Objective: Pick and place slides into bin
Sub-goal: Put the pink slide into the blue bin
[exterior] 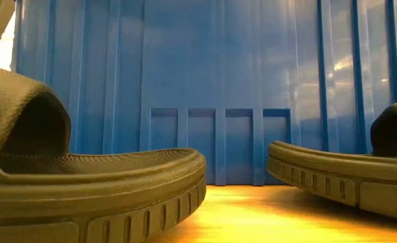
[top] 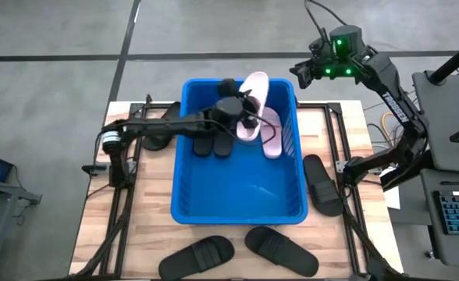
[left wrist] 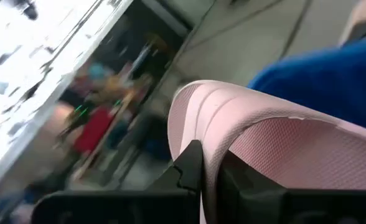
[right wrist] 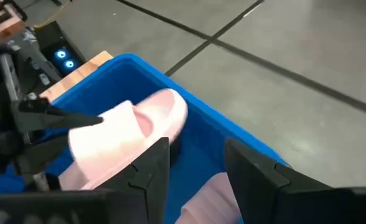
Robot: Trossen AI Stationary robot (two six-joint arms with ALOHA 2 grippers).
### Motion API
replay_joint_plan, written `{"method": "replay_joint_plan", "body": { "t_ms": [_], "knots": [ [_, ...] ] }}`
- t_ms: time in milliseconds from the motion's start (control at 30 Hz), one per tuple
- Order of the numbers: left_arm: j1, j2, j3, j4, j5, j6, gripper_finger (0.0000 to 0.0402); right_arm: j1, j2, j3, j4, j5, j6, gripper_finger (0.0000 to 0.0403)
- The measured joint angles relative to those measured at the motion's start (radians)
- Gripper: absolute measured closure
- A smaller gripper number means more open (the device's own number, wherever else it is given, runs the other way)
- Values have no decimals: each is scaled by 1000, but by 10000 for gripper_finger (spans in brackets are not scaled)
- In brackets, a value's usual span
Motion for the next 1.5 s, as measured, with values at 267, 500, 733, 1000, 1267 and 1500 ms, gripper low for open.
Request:
{"method": "replay_joint_plan", "body": {
  "t_ms": [267, 500, 733, 1000, 1267, 1500],
  "knots": [
    [-60, 95, 5, 4, -73, -79, 401, 0, -4, 9, 6, 31, -65, 258],
    [-64, 212, 0, -9, -127, -154, 402, -1, -6, 10, 0, 30, -67, 267],
    [-66, 260, -2, -55, -164, -161, 402, 0, -7, 10, 0, 29, -75, 275],
    [-44, 318, -2, -156, -159, -263, 402, 0, -7, 10, 0, 20, -75, 271],
    [3, 325, -6, -161, -103, -275, 402, 0, -7, 10, 0, 20, -71, 278],
    [54, 325, -15, -188, -2, -365, 401, 0, -7, 10, 0, 19, -71, 278]
  ]
}}
